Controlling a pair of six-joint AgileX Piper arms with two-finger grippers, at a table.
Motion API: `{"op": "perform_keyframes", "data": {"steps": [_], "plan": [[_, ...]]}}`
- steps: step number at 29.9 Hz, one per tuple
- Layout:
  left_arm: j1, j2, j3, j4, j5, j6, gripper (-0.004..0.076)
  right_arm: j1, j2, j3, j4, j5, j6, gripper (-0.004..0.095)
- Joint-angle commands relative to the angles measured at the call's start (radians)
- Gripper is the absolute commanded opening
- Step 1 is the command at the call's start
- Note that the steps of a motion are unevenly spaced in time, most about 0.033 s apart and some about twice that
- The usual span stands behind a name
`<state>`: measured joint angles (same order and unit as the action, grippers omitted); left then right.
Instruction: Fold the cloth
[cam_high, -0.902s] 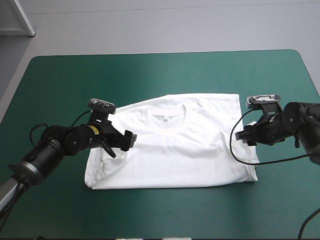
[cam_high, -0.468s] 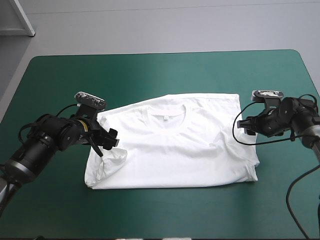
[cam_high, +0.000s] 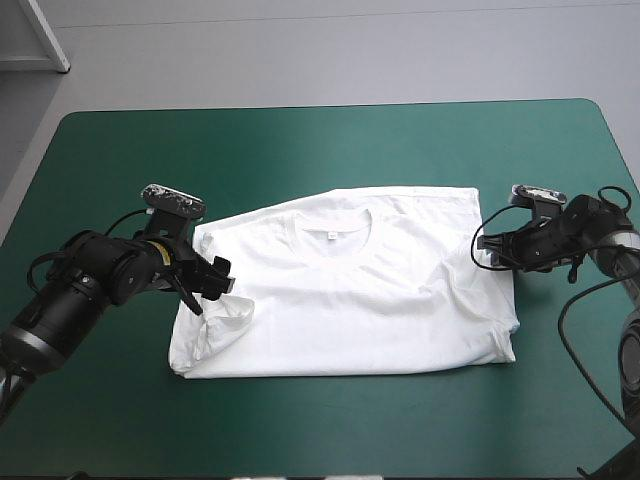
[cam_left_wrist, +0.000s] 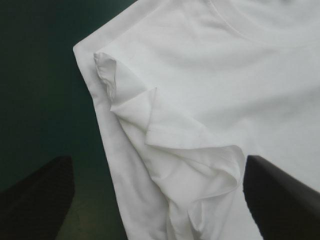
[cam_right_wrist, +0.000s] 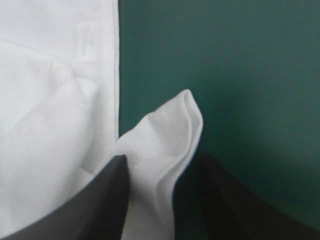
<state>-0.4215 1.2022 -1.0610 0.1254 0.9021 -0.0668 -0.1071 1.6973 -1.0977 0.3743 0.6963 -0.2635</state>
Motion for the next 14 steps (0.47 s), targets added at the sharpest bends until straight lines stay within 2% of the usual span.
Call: {"op": "perform_keyframes", "data": {"steps": [1, 3, 6, 12, 14], "plan": [[-0.004, -0.026, -0.035, 0.007, -0.035, -0.018, 0.0669, -0.008, -0.031, -0.03, 0.022, -0.068, -0.014, 0.0216], [-0.004, -0.026, -0.035, 0.007, -0.035, -0.023, 0.0669, -0.008, -0.039, -0.03, 0.022, -0.075, -0.014, 0.0085], [-0.004, -0.026, -0.035, 0.007, -0.035, -0.023, 0.0667, -0.008, -0.054, -0.03, 0.003, -0.075, -0.014, -0.0015], [-0.004, -0.026, -0.035, 0.011, -0.038, -0.023, 0.0634, -0.008, -0.113, -0.03, -0.134, -0.075, 0.097, -0.0015], [-0.004, -0.026, -0.035, 0.013, -0.038, -0.023, 0.063, -0.008, -0.13, -0.03, -0.129, -0.075, 0.102, -0.0015]]}}
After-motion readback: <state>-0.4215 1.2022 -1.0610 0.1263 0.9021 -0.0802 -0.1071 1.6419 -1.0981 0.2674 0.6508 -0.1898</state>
